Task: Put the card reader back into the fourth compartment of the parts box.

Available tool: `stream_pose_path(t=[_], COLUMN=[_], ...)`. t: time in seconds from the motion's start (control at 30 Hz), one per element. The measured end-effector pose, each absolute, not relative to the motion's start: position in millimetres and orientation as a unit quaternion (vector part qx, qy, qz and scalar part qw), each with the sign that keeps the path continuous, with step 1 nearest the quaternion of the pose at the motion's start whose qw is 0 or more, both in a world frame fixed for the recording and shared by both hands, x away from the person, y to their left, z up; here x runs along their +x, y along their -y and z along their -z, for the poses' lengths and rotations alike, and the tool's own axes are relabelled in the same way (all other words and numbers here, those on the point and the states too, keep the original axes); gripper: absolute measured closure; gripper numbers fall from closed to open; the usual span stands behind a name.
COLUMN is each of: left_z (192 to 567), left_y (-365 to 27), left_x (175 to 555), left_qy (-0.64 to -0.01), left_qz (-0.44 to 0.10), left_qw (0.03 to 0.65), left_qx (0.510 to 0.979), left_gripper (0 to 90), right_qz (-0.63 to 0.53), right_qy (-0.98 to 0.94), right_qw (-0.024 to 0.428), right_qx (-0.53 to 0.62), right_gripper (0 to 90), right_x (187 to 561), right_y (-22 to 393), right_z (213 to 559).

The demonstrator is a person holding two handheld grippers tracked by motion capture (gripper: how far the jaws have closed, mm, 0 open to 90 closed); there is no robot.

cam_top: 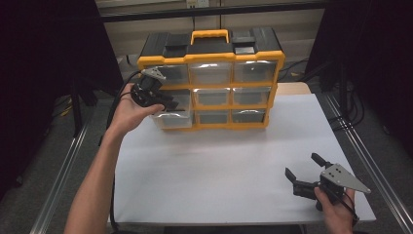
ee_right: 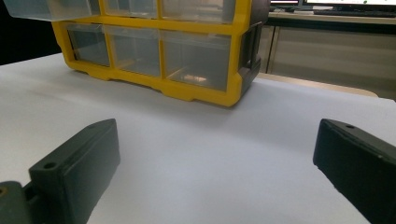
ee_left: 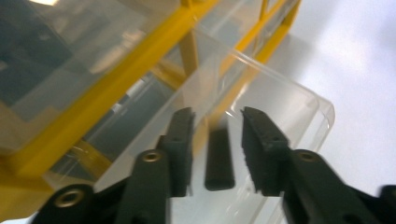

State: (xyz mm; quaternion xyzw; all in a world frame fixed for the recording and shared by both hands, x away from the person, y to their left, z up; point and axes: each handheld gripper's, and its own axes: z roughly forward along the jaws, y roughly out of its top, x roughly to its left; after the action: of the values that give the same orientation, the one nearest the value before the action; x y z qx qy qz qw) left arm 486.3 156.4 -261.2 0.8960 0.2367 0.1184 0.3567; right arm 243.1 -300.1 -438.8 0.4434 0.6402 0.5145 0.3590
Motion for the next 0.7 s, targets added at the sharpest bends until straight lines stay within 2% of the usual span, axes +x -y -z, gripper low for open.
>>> stream_pose_path(t=[0.03, 0.27, 0.43, 0.7], left_z=[260.6, 259.5, 262.8, 267.1], left_y=[-157.4, -165.2, -171.2, -179.8], left_x=[485.7, 477.3, 469.6, 448.6], left_qy=[-0.238, -0.257, -0.263, -0.27], left_qz=[-0.122, -0.15, -0.177, -0.215], left_qw=[0.36, 0.403, 0.435, 0.491], left_qx=[0.894, 0.866, 0.843, 0.8], left_gripper=[60.6, 31.4, 14.1, 4.4], right_qz=[-0.514, -0.515, -0.517, -0.516], right_qy=[-0.64, -0.64, -0.637, -0.638], right_qw=[0.359, 0.357, 0.356, 0.358], right_qx=[0.444, 0.445, 0.448, 0.446], right_gripper=[0.6, 0.6, 0.6, 0.6], right_x=[243.0, 243.5, 243.3, 243.0], right_y=[300.3, 301.0, 303.0, 301.9], right_z=[438.8, 439.8, 440.0, 439.3])
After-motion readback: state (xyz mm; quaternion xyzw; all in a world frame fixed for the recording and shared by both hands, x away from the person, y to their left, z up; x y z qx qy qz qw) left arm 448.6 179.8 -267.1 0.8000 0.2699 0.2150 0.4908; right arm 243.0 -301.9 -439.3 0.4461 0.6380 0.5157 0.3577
